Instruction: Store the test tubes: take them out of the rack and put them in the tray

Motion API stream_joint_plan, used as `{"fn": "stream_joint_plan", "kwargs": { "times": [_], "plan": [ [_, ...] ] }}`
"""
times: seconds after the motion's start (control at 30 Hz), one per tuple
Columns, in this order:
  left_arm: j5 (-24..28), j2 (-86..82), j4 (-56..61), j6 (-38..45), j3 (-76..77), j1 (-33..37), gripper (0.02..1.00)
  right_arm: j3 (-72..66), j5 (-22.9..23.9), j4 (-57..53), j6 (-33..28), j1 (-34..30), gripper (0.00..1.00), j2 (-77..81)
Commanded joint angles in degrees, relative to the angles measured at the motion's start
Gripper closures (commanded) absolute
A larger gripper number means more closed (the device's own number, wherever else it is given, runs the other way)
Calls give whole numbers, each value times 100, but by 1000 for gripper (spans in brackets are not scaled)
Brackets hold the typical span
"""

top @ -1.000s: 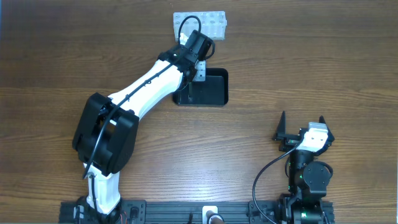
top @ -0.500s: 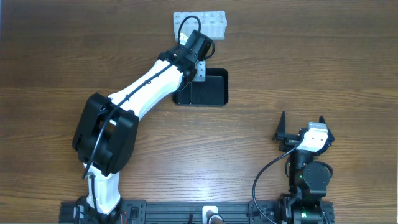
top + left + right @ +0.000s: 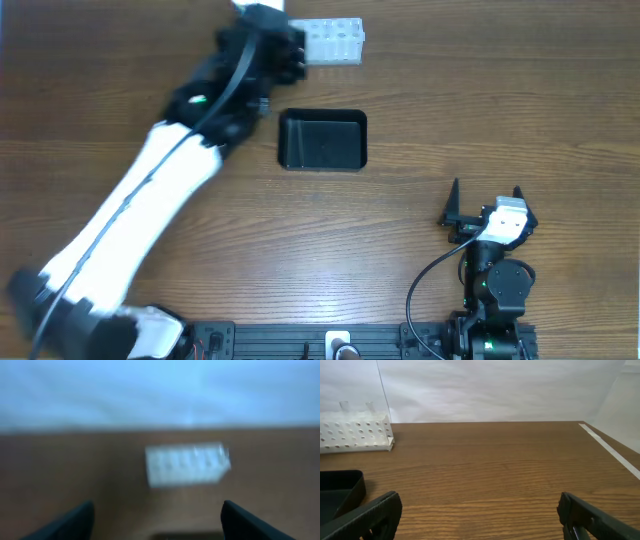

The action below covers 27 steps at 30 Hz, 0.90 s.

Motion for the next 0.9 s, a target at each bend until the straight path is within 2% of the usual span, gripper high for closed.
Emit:
{"fn": "stream_joint_plan", "kwargs": {
  "times": [0.03,0.13,0.23,0.27,0.4,0.7,0.9],
  "plan": [
    [704,-914,179,1152,-291,706,99,-33,13,-20,-24,31,7,-59],
    [1305,-1733,393,1491,-907,1174,20,-33,13,-20,-24,31,9,-59],
    [1508,-2621,684,1792,-1762,1453,18,-33,13,-20,-24,31,7,-59],
    [1613,-3292,970,1886,-2476,1582,18,-33,13,-20,-24,31,7,-59],
    [1987,-4435,1547,1884,-3803,1707,18,-33,13,-20,-24,31,9,-59],
    [2581,-6568,2472,1596,-6373,2277,20,-33,13,-20,-24,31,9,-57],
    [2636,-7331,2599,1556,-7217,2409,18,-33,13,-20,-24,31,9,-57]
  ]
}}
